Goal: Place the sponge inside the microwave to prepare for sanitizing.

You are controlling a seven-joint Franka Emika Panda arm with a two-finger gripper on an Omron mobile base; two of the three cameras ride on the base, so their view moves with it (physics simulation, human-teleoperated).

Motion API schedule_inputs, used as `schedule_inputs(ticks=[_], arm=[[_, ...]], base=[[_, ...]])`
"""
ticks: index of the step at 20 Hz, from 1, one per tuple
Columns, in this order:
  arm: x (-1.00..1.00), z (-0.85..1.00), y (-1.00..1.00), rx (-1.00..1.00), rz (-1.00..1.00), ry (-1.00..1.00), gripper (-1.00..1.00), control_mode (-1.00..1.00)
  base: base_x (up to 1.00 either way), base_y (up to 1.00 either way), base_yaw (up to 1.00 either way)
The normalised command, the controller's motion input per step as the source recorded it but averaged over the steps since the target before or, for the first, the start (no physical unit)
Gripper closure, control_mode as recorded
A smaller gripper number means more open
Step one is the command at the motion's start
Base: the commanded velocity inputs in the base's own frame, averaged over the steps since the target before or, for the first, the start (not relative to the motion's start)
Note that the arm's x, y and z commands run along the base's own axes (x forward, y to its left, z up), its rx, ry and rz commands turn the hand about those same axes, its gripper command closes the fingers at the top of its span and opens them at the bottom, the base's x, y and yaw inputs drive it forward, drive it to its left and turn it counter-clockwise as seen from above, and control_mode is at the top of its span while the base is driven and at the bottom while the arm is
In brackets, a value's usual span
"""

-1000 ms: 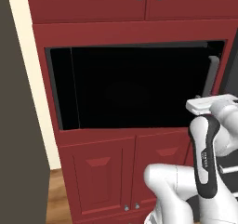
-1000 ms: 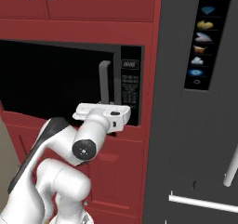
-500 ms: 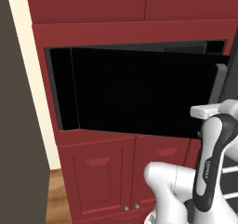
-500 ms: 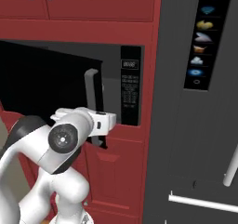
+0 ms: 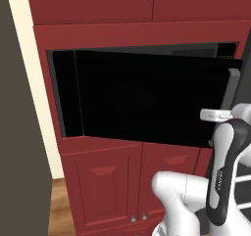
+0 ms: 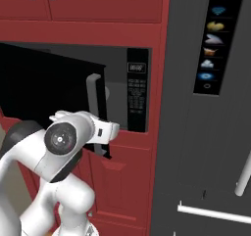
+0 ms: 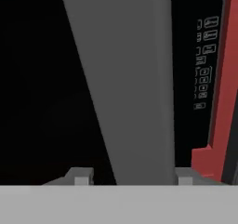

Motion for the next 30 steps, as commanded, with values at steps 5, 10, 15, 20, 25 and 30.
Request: schedule_inputs(ticks=[5,10,15,20,25,30], arm=[[0.0,0.0,0.03,0.0,-0.01,-0.01,-1.0,-1.0],[-0.57,0.02,0.03,-0.02,-0.02,-0.05,-1.0,-1.0],[-0.94,0.23,0.01,-0.12,-0.04,-0.03,-1.0,-1.0],[-0.49,0.02,-0.08,0.12,-0.06,-0.13,-1.0,-1.0],[-0.03,0.0,-0.13,0.52,-0.14,-0.08,-1.0,-1.0],[-0.06,0.0,-0.07,0.57,-0.1,0.05,-1.0,-1.0]], base=[[0.0,0.0,0.0],[0.0,0.0,0.0],[0.0,0.0,0.0],[0.0,0.0,0.0],[0.0,0.0,0.0],[0.0,0.0,0.0]])
